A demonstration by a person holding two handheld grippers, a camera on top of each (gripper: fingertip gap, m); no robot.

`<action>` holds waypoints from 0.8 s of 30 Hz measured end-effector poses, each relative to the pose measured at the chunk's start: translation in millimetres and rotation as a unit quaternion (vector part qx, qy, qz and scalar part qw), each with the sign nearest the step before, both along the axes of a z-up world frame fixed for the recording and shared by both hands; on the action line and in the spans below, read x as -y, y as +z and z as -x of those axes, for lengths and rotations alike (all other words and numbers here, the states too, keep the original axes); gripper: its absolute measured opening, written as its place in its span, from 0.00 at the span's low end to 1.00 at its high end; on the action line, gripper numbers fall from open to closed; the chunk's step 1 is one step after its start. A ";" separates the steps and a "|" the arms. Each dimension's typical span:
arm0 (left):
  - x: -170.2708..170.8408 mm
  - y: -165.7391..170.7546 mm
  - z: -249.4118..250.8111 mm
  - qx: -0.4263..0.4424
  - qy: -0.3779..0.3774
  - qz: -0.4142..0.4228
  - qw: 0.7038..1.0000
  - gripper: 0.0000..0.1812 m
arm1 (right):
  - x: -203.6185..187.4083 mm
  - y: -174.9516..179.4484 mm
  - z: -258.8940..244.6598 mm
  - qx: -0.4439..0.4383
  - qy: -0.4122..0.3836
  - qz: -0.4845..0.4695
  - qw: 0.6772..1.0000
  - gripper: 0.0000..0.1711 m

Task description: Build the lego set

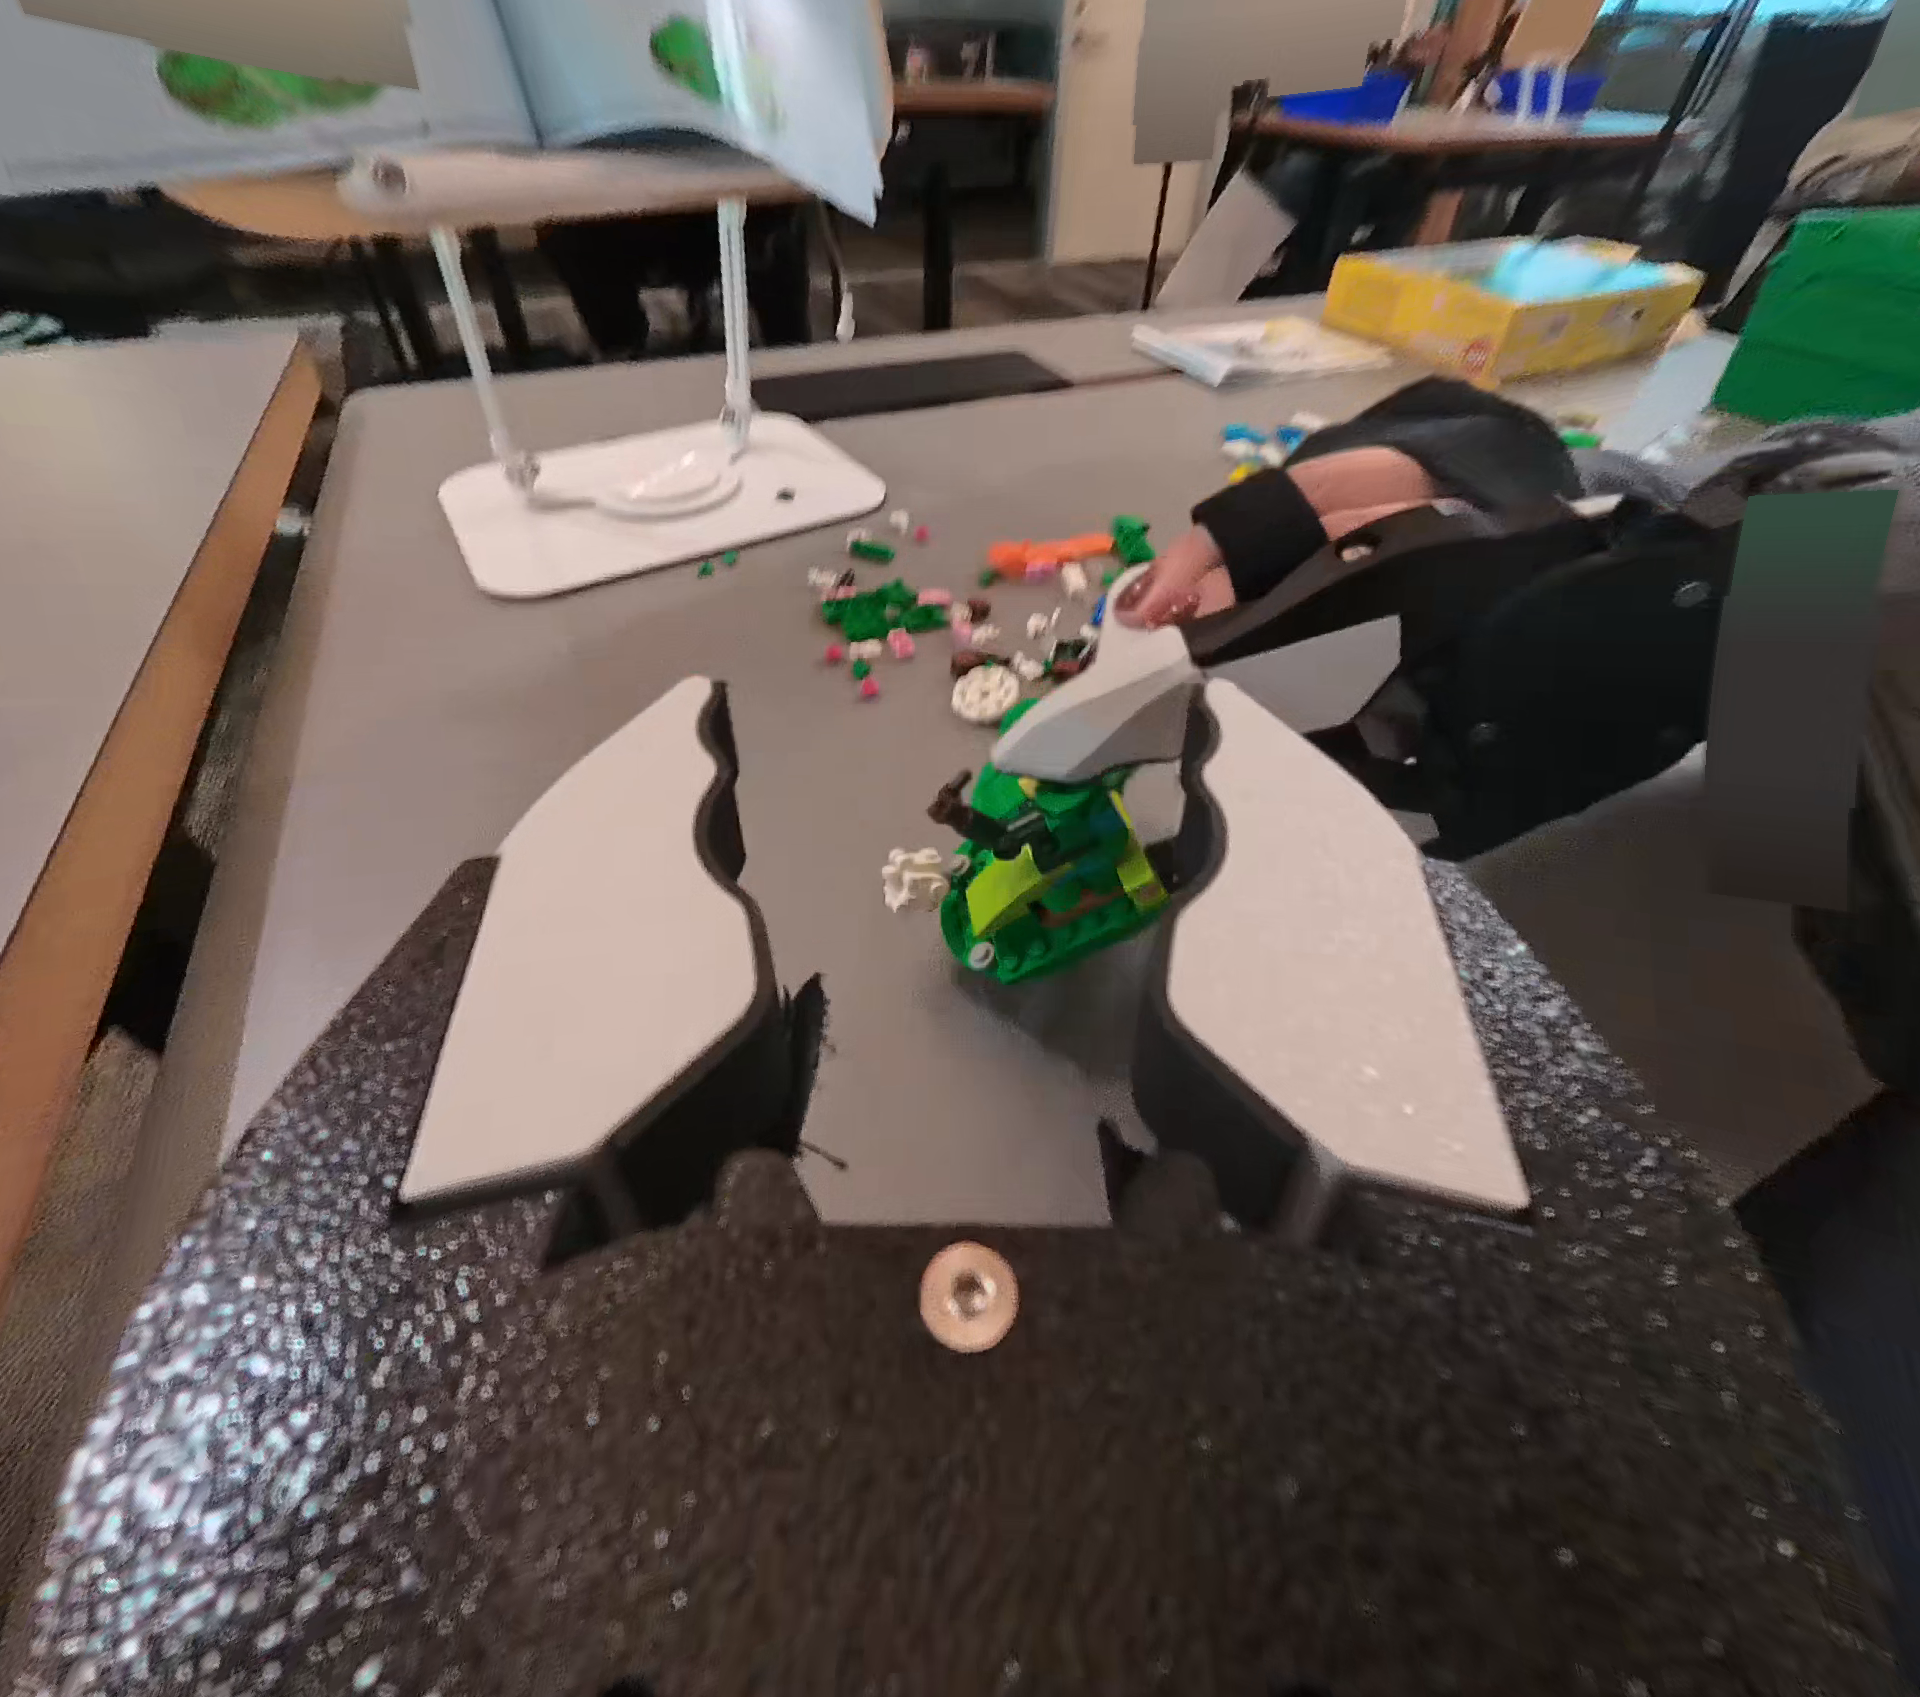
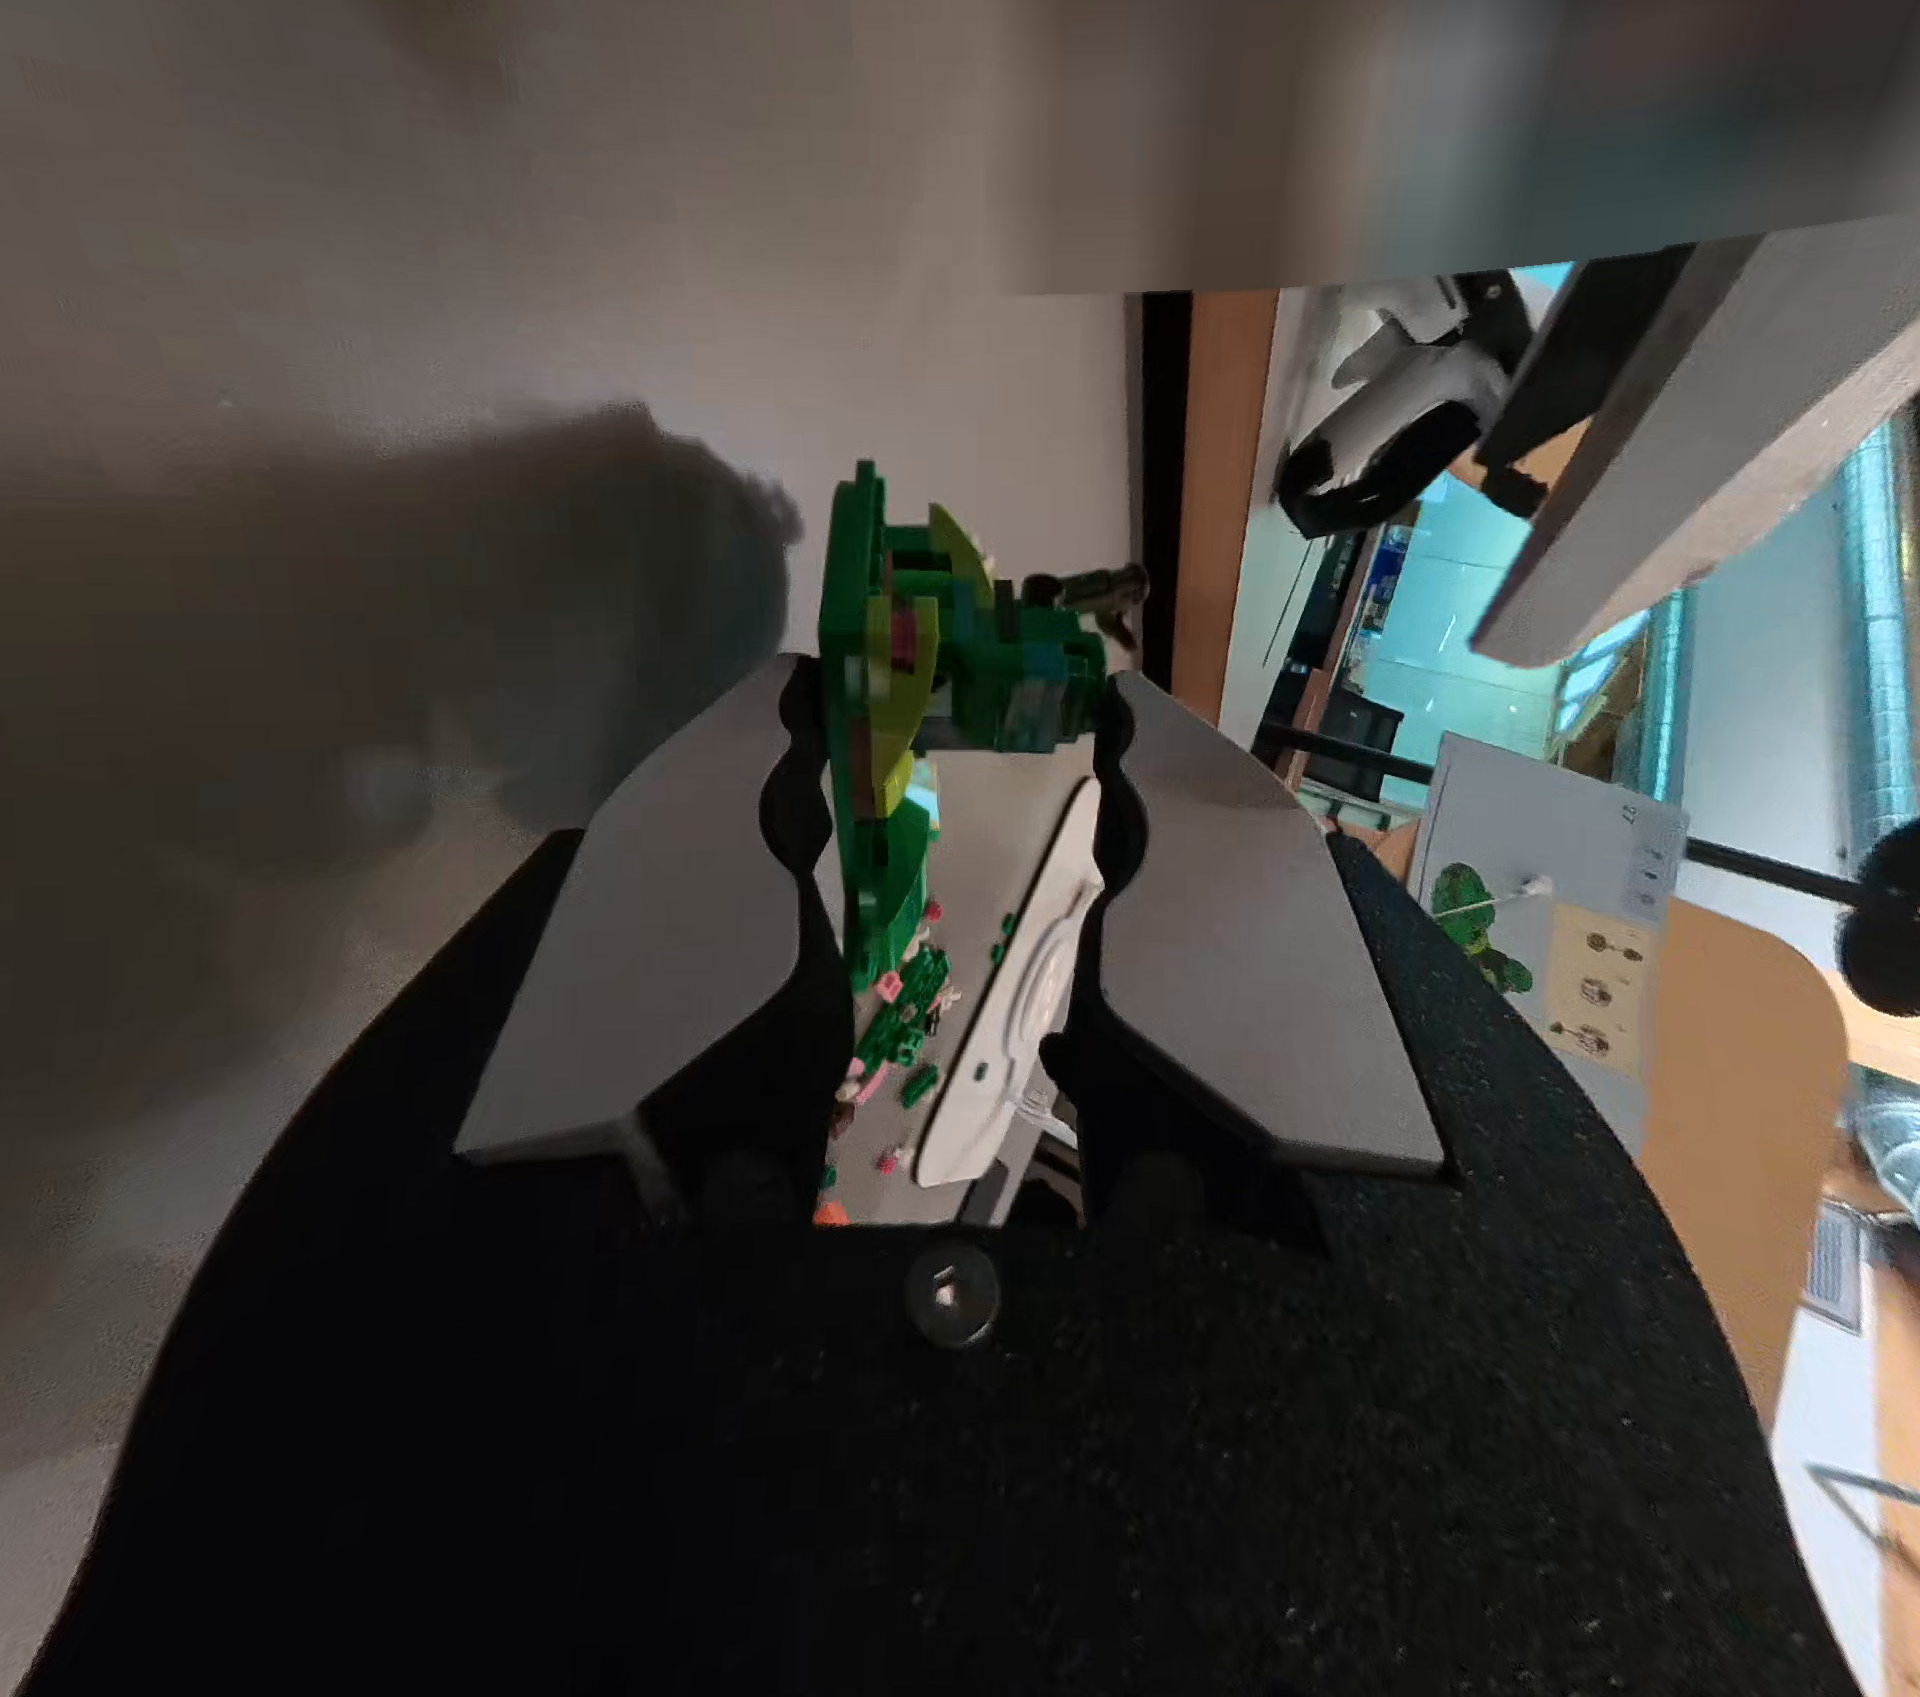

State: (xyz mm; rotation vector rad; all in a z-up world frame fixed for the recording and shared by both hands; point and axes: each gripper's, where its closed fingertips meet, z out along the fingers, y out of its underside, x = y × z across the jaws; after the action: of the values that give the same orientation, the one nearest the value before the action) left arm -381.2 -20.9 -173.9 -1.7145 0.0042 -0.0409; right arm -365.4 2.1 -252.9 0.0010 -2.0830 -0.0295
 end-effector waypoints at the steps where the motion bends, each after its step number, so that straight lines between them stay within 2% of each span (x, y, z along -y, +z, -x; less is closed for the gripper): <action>1: 1.5 -6.1 0.9 -0.001 0.006 0.017 1.000 0.46 | -0.3 -3.0 2.8 0.001 -0.005 -0.003 1.000 0.29; 9: 1.1 -46.0 -0.2 -0.021 0.013 0.116 0.993 0.47 | 0.1 -9.0 8.1 -0.021 0.007 -0.023 0.999 0.29; 20: -0.1 -59.3 -6.1 -0.006 -0.010 0.144 0.990 0.48 | -3.2 -23.4 -7.3 0.011 0.021 -0.064 0.998 0.32; 24: -0.5 -65.7 -7.3 -0.008 -0.014 0.159 0.987 0.49 | -4.2 -20.2 -12.5 0.034 0.015 -0.043 0.998 0.39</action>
State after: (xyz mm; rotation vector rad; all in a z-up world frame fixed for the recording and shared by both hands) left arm -373.9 -20.4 -239.7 -2.0346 0.0357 -0.0519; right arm -352.9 6.3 -273.2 0.0863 -2.1486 -0.1014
